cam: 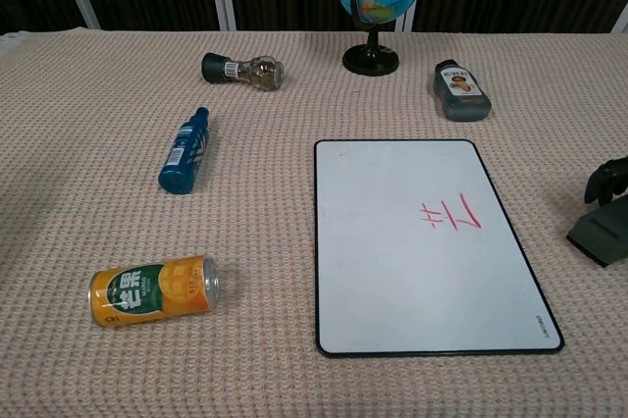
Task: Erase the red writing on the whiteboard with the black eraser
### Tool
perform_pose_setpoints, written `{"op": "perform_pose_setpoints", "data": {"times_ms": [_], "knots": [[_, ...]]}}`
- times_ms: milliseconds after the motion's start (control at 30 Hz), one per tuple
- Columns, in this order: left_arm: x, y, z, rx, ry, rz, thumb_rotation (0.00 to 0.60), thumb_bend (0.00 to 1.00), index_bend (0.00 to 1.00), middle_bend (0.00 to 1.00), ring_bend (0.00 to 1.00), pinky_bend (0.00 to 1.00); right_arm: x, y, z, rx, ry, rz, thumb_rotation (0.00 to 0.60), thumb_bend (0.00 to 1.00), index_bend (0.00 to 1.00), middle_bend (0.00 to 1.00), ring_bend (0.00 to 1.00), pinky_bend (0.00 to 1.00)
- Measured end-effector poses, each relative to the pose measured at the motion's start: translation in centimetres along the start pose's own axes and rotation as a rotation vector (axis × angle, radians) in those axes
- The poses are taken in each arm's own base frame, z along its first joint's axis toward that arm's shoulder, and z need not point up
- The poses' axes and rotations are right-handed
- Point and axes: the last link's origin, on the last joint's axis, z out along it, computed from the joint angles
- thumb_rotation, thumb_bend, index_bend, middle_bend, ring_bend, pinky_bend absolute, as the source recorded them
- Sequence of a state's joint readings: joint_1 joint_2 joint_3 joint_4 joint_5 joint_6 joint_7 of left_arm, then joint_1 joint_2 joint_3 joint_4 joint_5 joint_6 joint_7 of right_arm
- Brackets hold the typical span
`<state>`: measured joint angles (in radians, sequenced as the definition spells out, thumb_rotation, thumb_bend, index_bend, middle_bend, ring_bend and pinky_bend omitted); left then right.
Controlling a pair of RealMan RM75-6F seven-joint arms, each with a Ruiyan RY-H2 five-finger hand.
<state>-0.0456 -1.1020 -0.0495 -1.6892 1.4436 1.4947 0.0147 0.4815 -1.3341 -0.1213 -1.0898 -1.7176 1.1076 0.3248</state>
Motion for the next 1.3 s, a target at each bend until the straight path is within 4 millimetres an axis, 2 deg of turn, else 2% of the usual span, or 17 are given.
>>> {"op": "perform_pose_setpoints", "data": {"times_ms": [167,300,433,733,1133,1300], "knots": [[0.0,0.0,0.0,0.001,0.002,0.0,0.6,0.74,0.19,0.04,0.0,0.02,-0.3,-0.1,0.1,-0.001,-0.02,-0.004,0.6,0.37,0.36,0.4,0.35,0.26],[0.0,0.0,0.0,0.0,0.0,-0.001,0.6,0.74,0.19,0.04,0.0,0.02,-0.2,-0.1,0.1,0.0,-0.014,-0.008,0.6,0.39,0.41,0.44,0.4,0.29],[0.0,0.0,0.0,0.001,-0.003,-0.001,0.6,0.74,0.19,0.04,0.0,0.02,0.0,-0.2,0.1,0.002,-0.001,-0.01,0.6,0.4,0.44,0.45,0.41,0.3],[0.0,0.1,-0.1,-0.001,-0.004,-0.003,0.6,0.74,0.19,0.04,0.0,0.02,1.7,-0.8,0.9,0.026,0.03,0.004,0.6,0.41,0.44,0.45,0.4,0.3],[0.1,-0.1,-0.1,0.007,-0.006,-0.011,0.6,0.74,0.19,0.04,0.0,0.02,4.8,-3.6,6.2,0.041,0.002,0.011,0.6,0.38,0.45,0.45,0.41,0.3],[0.2,-0.3,-0.1,0.01,-0.01,-0.017,0.6,0.74,0.19,0.04,0.0,0.02,5.9,-5.6,8.9,0.028,0.014,0.035,0.6,0.38,0.45,0.45,0.41,0.3]]}}
